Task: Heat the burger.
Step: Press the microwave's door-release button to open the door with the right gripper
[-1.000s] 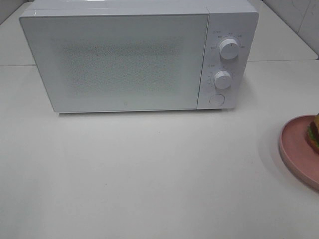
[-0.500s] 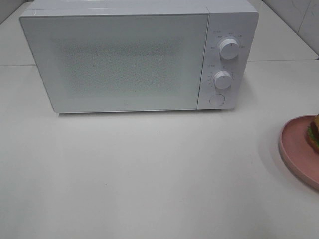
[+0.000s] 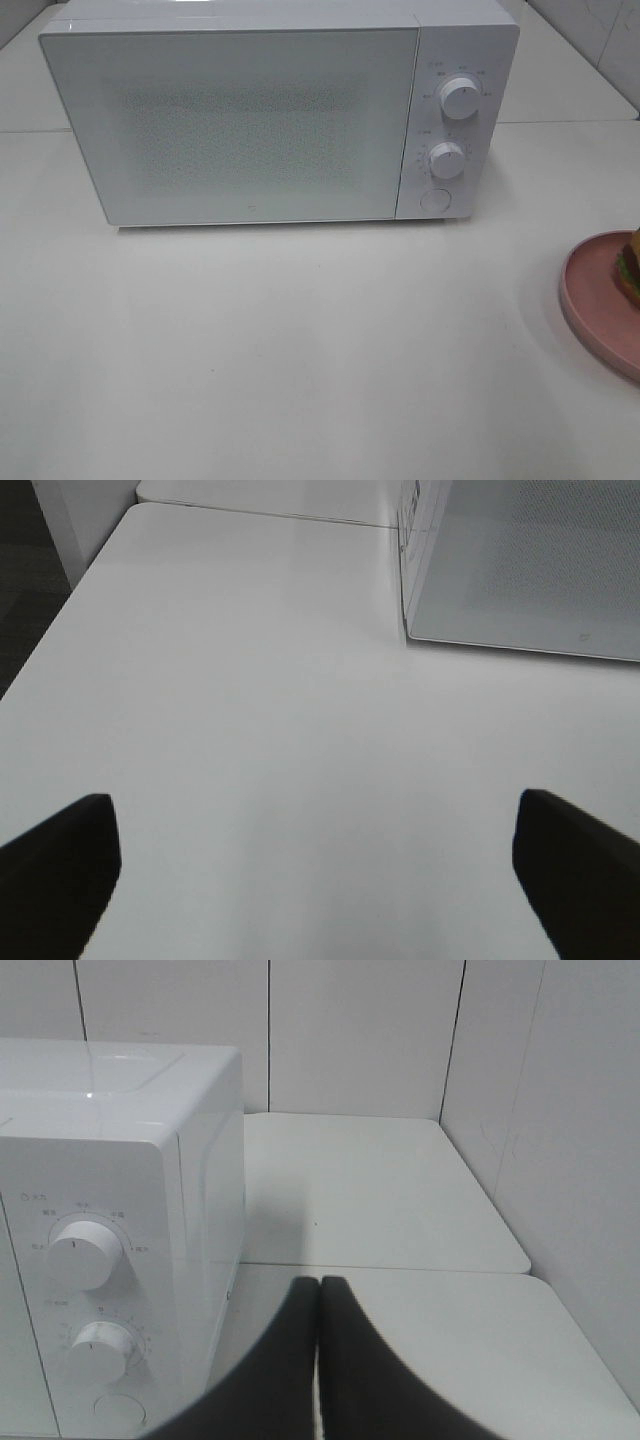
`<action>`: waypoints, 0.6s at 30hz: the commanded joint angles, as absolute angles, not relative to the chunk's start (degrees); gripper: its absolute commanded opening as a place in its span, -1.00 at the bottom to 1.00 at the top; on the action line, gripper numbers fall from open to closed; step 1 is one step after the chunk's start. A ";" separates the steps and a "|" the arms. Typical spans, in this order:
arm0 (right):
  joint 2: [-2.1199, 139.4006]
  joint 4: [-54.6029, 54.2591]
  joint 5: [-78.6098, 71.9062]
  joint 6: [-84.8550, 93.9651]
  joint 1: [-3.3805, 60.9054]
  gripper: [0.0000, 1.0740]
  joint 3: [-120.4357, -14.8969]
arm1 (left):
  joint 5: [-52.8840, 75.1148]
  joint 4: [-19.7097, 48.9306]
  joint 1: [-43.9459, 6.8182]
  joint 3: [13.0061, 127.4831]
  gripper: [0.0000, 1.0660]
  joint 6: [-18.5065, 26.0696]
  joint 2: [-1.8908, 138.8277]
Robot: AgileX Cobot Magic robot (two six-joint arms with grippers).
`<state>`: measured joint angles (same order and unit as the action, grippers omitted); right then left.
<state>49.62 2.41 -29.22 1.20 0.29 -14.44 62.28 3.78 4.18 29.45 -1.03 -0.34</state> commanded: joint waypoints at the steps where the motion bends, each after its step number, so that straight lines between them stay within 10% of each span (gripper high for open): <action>1: 52.60 2.46 -34.55 1.55 0.11 -1.00 -13.58 | 61.31 4.01 4.01 29.51 0.88 -1.15 -0.97; 18: 72.99 10.83 -56.84 -5.96 2.12 -1.00 -9.68 | 61.31 4.01 4.01 29.51 0.88 -1.15 -0.97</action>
